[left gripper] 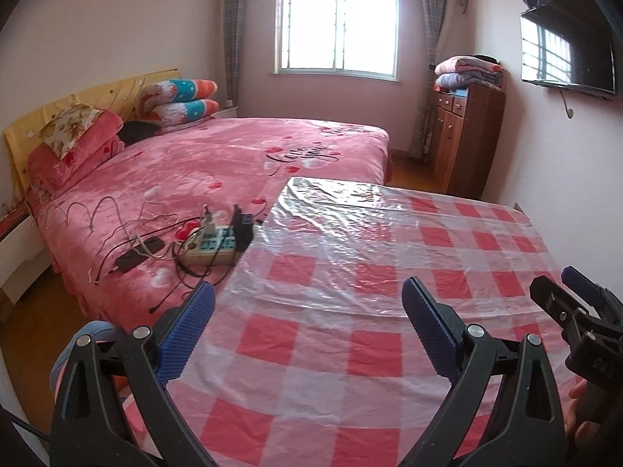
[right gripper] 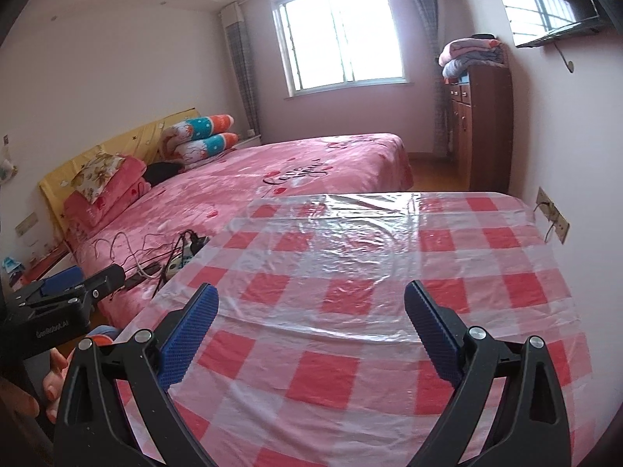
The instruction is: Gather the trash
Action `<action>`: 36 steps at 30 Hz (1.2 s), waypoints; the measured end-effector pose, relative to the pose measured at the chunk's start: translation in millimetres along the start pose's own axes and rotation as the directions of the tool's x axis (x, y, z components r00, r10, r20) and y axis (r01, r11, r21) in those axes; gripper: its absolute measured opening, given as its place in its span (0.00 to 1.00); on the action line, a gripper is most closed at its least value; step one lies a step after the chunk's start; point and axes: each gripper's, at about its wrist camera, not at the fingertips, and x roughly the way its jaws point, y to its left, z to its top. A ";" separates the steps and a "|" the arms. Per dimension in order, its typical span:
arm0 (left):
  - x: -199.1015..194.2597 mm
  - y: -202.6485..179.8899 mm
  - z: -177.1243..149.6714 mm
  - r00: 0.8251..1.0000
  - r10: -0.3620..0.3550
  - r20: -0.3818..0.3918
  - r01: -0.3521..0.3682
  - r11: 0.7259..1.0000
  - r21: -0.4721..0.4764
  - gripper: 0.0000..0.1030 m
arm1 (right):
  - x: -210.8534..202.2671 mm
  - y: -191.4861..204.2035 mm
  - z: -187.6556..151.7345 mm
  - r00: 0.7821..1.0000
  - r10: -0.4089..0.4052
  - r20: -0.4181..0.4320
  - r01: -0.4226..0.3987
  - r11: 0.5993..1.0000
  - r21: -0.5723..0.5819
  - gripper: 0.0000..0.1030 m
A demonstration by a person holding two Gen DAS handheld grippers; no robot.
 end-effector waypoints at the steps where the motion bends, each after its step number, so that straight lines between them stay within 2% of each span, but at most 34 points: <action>1: 0.0 -3.5 0.2 1.000 -0.005 0.001 0.005 1.000 0.004 0.94 | -1.2 -2.5 0.2 1.000 -0.004 0.002 0.004 1.000 0.003 0.92; 19: -6.8 -75.0 13.4 0.994 -0.101 0.041 0.097 0.991 0.096 0.94 | -22.0 -45.2 0.4 0.989 -0.132 0.063 0.130 0.991 0.030 0.92; 28: -11.0 -98.5 19.1 0.989 -0.135 0.059 0.129 0.987 0.090 0.94 | -35.8 -76.7 0.3 0.968 -0.230 0.096 0.225 0.972 0.060 0.92; 36: -12.7 -118.0 15.8 0.986 -0.150 0.072 0.141 0.983 0.114 0.96 | -43.5 -97.1 -1.2 0.956 -0.272 0.113 0.264 0.961 0.077 0.92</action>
